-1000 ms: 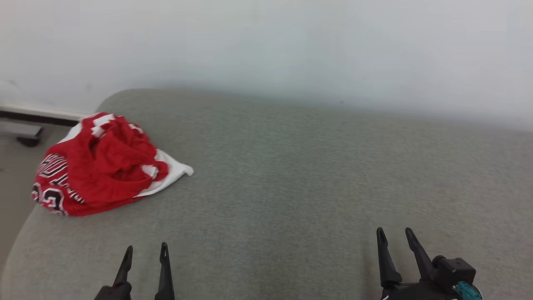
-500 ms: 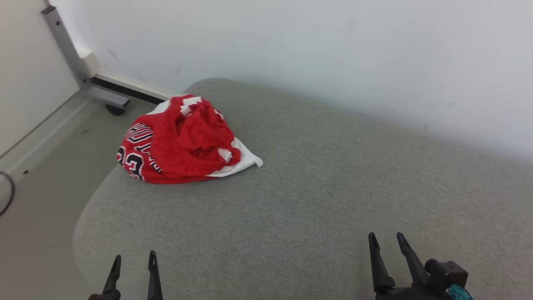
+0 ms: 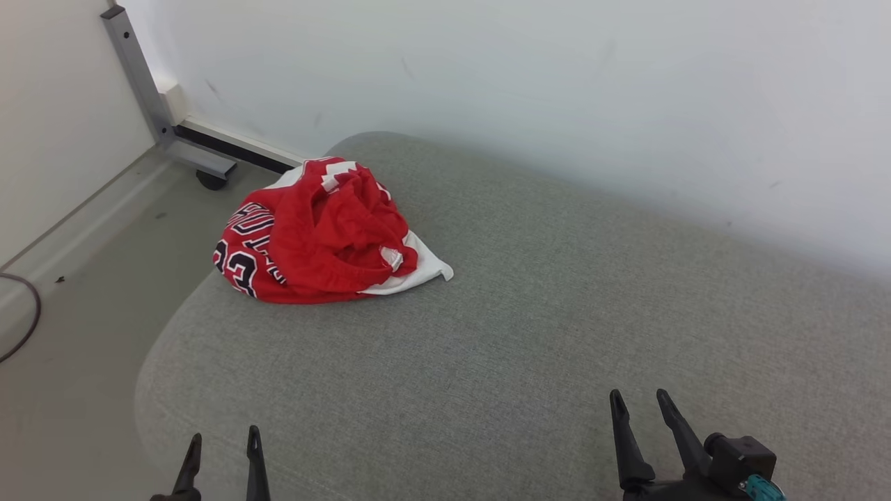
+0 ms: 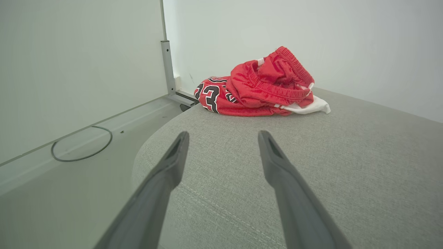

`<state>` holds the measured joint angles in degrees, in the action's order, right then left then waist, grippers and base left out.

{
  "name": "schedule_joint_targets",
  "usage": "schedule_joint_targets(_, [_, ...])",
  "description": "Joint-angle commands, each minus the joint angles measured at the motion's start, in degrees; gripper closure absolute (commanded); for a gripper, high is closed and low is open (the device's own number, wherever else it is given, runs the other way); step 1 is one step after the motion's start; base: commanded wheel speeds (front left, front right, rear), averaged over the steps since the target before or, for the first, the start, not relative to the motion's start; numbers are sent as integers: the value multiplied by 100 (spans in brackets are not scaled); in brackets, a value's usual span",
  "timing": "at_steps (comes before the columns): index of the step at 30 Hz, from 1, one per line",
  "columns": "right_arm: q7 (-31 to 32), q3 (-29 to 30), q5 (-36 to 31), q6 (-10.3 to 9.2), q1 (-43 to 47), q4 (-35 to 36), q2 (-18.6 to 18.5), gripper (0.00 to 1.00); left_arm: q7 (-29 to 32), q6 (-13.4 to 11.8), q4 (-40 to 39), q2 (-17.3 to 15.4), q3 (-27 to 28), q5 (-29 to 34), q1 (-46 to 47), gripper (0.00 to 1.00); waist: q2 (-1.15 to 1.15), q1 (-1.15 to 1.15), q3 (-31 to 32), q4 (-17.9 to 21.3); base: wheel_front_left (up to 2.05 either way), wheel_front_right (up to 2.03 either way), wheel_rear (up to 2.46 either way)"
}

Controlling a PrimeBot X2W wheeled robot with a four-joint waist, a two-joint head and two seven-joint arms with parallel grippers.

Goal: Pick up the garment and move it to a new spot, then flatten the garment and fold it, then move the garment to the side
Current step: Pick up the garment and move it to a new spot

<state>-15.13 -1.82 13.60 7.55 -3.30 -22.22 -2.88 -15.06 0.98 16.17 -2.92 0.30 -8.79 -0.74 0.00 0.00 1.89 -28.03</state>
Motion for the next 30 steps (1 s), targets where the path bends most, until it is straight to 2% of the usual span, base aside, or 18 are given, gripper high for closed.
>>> schedule_joint_targets(1, [-3,21,-7,-12,-3,18,1,0,-19,54,135,5,-38,-30,142,0,0,0,-34,84,0,0,0])
schedule_joint_targets(5, [-2,64,-77,-12,14,41,2,0,-13,200,525,-48,-108,-67,635,0,0,0,-108,160,0,0,0])
schedule_joint_targets(13, [130,30,-260,-12,-81,211,1,0,394,450,1537,-188,34,-563,2180,0,0,0,-457,450,0,0,0])
schedule_joint_targets(19, [393,-49,-535,-12,-128,575,-1,0,864,552,2449,-443,243,-1021,3431,0,0,0,-938,1045,0,0,0])
schedule_joint_targets(22, [543,-88,-631,-12,-126,806,0,0,951,559,2760,-675,348,-1134,3928,0,0,0,-1196,1408,0,0,0])
schedule_joint_targets(30, [799,11,-813,-12,-54,1399,5,0,1504,589,3534,-1095,734,-1767,4784,0,0,0,-1693,2259,0,0,0])
